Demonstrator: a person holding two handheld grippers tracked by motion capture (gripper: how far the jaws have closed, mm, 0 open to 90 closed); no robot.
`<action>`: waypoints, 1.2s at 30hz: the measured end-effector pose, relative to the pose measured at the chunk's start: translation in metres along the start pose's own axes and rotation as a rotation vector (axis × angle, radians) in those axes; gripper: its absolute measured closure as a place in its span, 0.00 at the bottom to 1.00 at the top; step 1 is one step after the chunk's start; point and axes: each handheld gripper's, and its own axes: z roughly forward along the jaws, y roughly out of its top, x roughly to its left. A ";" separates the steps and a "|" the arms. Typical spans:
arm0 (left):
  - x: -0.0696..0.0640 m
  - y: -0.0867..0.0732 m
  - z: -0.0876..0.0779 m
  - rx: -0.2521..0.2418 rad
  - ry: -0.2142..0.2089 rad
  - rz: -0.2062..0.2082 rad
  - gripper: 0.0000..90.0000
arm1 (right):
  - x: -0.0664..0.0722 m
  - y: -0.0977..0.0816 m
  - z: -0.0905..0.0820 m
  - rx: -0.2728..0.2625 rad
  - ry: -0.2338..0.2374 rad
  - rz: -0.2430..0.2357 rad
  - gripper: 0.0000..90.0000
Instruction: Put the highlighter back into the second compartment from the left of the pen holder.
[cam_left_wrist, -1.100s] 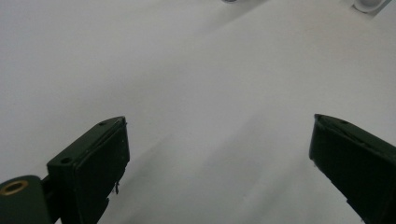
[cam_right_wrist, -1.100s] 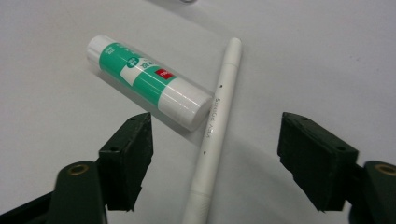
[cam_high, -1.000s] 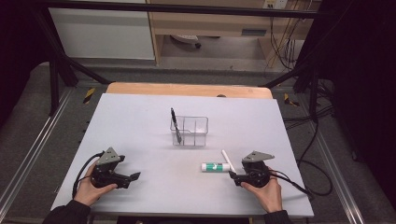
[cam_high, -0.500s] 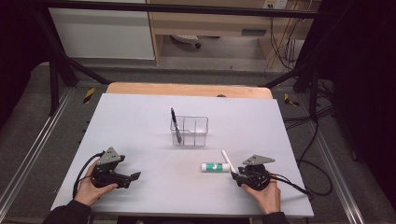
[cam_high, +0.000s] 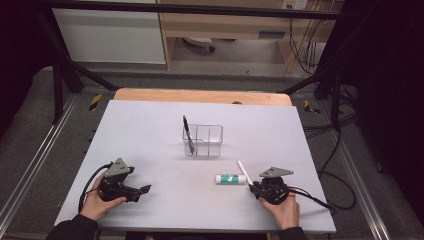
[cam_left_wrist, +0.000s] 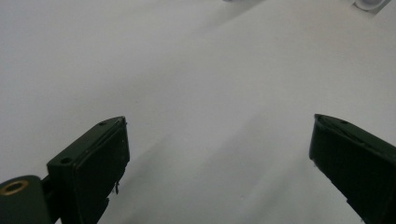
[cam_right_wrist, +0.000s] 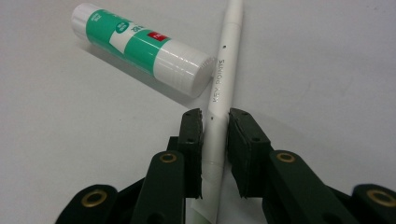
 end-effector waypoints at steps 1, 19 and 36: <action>0.000 0.000 0.000 0.000 0.000 0.000 0.06 | 0.000 0.000 0.000 0.001 -0.001 0.008 0.85; -0.001 0.001 0.000 0.001 -0.001 0.005 0.06 | -0.004 0.003 -0.006 -0.032 -0.030 0.062 0.87; -0.004 0.003 0.001 0.000 -0.005 0.018 0.06 | -0.009 0.020 -0.024 -0.088 0.070 -0.067 0.88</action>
